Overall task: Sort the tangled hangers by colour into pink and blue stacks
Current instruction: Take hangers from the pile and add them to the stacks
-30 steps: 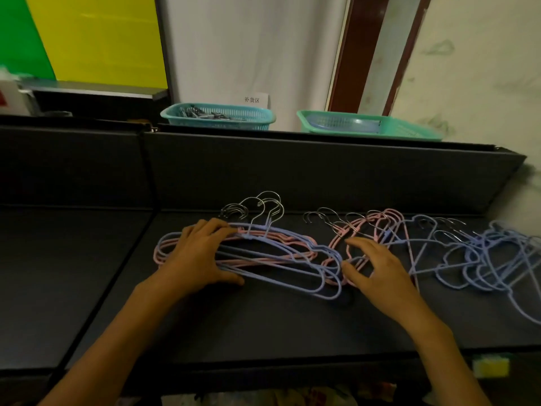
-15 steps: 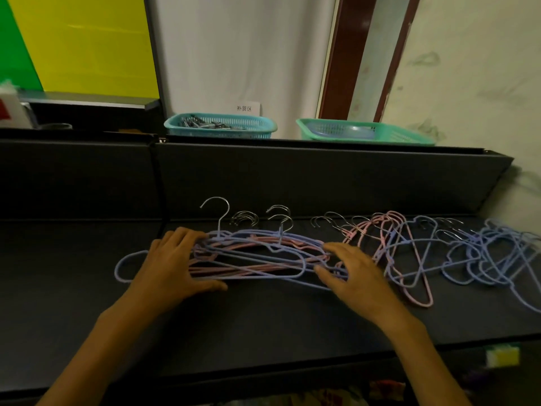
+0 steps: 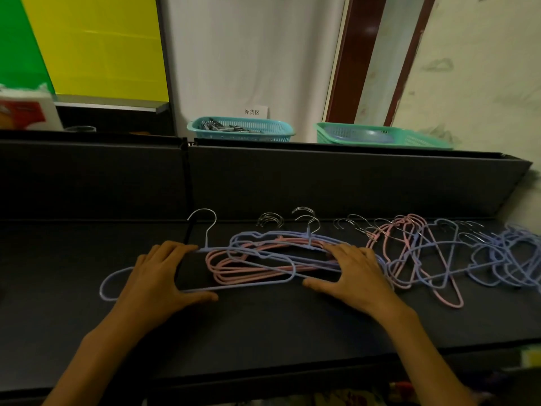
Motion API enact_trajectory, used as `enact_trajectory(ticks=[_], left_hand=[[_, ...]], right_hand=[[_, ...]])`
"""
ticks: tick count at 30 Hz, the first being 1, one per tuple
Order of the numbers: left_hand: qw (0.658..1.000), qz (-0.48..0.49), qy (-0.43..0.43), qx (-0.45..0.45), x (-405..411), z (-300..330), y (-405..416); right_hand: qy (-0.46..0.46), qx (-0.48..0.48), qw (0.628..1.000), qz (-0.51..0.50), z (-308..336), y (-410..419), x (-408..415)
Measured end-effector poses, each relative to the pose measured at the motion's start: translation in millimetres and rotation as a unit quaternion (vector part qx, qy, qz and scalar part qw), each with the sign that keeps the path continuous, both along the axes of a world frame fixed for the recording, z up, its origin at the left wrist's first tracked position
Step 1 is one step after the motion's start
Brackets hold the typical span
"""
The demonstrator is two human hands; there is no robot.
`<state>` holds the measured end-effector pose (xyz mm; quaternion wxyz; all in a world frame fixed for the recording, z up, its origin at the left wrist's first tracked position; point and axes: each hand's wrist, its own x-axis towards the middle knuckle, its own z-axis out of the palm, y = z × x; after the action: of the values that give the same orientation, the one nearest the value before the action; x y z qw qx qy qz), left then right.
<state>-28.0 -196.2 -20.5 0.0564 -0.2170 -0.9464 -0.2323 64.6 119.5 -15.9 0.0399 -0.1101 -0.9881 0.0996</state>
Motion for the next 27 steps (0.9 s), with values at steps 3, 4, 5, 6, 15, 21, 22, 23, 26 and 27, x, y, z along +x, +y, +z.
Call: enact_trajectory(ticks=[3, 4, 5, 6, 15, 21, 22, 23, 26, 27], left_hand=[[1.0, -0.002, 0.003, 0.014, 0.7, -3.6, -4.1], [1.0, -0.002, 0.005, 0.01, 0.8, -4.0, -4.6], [1.0, 0.0, 0.006, 0.008, 0.5, -4.1, -5.3], [1.0, 0.003, 0.005, 0.009, 0.1, -4.3, -6.0], [0.999, 0.022, 0.036, 0.017, 15.6, -1.9, -8.5], [0.997, 0.061, 0.051, 0.019, 36.2, 3.5, -15.9], [0.996, 0.066, 0.058, 0.016, 40.0, 2.7, -19.6], [0.995, 0.075, 0.063, 0.016, 44.6, 0.6, -24.5], [0.991, 0.111, 0.074, 0.025, 60.4, -4.4, -40.1], [0.989, 0.122, 0.073, 0.028, 66.5, -4.1, -45.6]], right_hand=[[0.023, 0.001, 1.0, 0.001, -3.2, 0.1, -0.2], [0.033, -0.001, 0.999, 0.003, -4.7, 0.5, -1.1], [0.045, -0.007, 0.999, 0.007, -6.2, 1.0, -2.3], [0.056, -0.017, 0.998, 0.01, -7.8, 1.4, -3.1], [0.13, -0.047, 0.99, 0.025, -5.2, 15.6, 4.2], [0.149, -0.025, 0.987, 0.059, 7.0, 34.1, -0.1], [0.148, -0.027, 0.987, 0.064, 6.2, 34.6, -1.8], [0.147, -0.031, 0.986, 0.068, 4.6, 34.0, -4.3], [0.143, -0.043, 0.985, 0.084, -1.7, 26.9, -13.3], [0.14, -0.052, 0.985, 0.092, -3.5, 22.3, -16.4]])
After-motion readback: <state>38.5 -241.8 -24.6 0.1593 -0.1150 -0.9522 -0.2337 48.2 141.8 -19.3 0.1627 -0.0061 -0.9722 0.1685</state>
